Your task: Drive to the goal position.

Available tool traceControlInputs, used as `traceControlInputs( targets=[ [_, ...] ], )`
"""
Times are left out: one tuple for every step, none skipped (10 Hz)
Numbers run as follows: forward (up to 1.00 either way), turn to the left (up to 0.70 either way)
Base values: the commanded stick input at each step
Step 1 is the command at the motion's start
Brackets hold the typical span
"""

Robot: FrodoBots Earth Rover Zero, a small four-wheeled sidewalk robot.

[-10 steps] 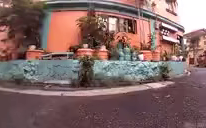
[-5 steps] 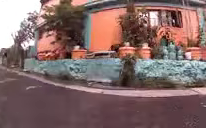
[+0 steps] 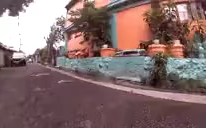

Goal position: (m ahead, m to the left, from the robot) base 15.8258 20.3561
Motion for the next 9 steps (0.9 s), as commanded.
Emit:
traceControlInputs(
  targets=[
    [0.00,0.09],
    [0.00,0.05],
    [0.00,0.00],
    [0.00,0.02],
    [0.00,0.26],
    [0.00,0.69],
    [0.00,0.70],
    [0.00,0.70],
    [0.00,0.70]
  ],
)
